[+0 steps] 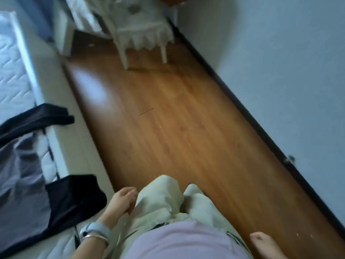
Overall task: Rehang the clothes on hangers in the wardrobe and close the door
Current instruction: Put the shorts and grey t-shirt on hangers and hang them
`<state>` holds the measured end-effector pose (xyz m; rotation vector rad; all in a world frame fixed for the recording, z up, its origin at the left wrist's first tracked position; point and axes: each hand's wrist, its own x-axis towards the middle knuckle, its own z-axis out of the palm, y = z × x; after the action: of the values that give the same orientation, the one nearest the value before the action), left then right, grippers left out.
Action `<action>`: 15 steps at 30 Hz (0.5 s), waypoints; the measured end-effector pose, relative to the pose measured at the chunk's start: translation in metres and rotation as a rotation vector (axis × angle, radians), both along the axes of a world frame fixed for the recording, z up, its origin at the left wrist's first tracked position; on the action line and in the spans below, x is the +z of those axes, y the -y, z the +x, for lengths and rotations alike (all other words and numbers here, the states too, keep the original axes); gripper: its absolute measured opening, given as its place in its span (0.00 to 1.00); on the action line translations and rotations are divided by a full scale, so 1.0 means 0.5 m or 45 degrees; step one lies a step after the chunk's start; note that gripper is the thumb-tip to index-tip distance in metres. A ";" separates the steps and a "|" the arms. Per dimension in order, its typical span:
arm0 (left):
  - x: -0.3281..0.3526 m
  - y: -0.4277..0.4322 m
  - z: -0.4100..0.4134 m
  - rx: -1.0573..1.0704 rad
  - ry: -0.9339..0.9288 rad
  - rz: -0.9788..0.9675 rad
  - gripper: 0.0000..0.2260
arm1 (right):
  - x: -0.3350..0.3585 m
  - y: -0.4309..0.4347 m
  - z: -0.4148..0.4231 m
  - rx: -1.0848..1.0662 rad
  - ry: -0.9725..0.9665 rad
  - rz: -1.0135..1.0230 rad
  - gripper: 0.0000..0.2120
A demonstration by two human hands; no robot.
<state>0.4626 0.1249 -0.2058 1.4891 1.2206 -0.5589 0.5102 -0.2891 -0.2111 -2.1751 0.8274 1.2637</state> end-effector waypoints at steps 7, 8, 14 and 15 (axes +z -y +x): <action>0.009 -0.074 0.001 0.483 -0.154 0.065 0.07 | -0.061 -0.226 0.380 0.446 0.031 0.083 0.08; 0.001 -0.087 0.000 0.538 -0.179 0.039 0.07 | -0.068 -0.281 0.431 0.490 0.058 0.117 0.07; -0.021 -0.231 0.070 0.764 -0.226 -0.167 0.09 | -0.045 -0.654 0.660 0.692 0.165 0.260 0.07; -0.020 -0.267 0.097 0.788 -0.204 -0.189 0.09 | -0.032 -0.717 0.688 0.755 0.156 0.292 0.06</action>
<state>0.5112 0.2583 -0.2159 0.8834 1.6348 -0.3395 0.8539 0.0693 -0.2270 -2.3522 -0.0320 1.3834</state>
